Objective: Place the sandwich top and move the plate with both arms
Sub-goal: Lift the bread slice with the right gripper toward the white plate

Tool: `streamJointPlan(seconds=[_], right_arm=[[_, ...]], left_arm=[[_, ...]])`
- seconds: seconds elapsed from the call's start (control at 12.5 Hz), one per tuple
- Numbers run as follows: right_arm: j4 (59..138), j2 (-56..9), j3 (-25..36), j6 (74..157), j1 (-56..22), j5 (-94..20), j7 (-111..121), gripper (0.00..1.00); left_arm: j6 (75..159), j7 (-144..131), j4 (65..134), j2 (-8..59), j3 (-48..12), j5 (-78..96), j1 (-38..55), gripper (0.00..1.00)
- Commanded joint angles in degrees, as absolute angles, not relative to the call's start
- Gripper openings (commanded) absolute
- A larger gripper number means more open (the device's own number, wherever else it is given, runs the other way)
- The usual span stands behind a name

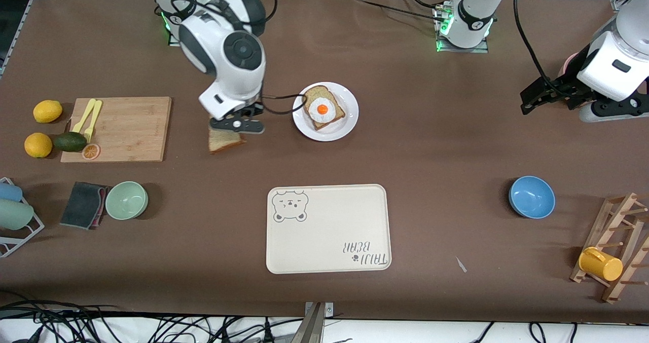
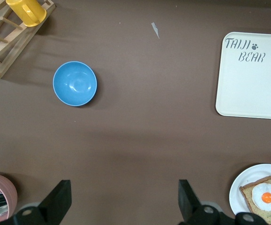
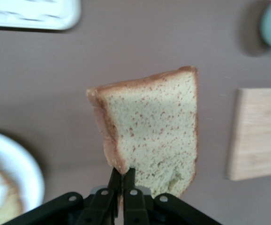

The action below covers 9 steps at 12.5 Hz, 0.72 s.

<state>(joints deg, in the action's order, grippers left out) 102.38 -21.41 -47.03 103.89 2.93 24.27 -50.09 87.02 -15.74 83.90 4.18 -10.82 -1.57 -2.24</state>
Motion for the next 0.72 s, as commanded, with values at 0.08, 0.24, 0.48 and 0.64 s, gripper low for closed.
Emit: streamJointPlan(seconds=[0.08,0.24,0.48,0.64], right_arm=[[99.5,-30.4,-50.7,110.4,-2.5,29.9,-55.0,0.00],[96.3,-34.7,-50.7,111.4,-5.5,30.1,-54.8,0.00],[91.4,-39.4,-50.0,110.7,-12.4,32.1,-60.4,0.00],[91.3,-41.5,-50.0,110.5,-16.0,36.3,-70.1,0.00]], left_arm=[[85.9,-16.4,82.8,4.2,-11.1,-2.6,-2.3,1.00],[85.8,-16.4,82.8,4.2,-11.0,-2.6,-2.4,1.00],[85.9,-16.4,82.7,4.2,-11.0,-2.6,-2.5,1.00],[85.8,-16.4,82.8,4.2,-11.0,-2.6,-2.5,1.00]])
